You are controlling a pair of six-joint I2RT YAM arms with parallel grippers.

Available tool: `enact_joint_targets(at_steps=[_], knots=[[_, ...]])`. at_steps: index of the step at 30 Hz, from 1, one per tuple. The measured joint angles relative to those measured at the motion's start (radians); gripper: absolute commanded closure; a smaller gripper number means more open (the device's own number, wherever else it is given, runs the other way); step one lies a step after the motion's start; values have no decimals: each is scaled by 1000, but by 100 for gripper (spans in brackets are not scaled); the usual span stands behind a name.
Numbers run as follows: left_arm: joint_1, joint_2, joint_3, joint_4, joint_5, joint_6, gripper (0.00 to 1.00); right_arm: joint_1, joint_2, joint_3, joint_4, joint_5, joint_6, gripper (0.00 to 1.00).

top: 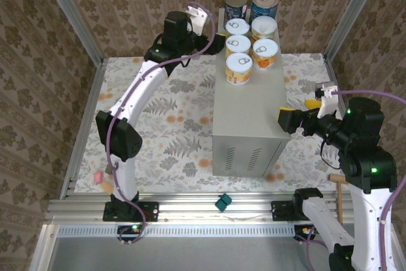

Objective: Place and organize the canned foods onto the counter

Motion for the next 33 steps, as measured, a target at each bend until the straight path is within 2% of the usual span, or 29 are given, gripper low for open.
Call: enact_joint_targets(at_steps=[23, 33], knots=[[13, 2, 4, -7, -106, -15, 0, 12, 0, 0, -1, 0, -4, 0], [26, 101, 135, -12, -97, -16, 0, 13, 0, 0, -2, 0, -7, 0]])
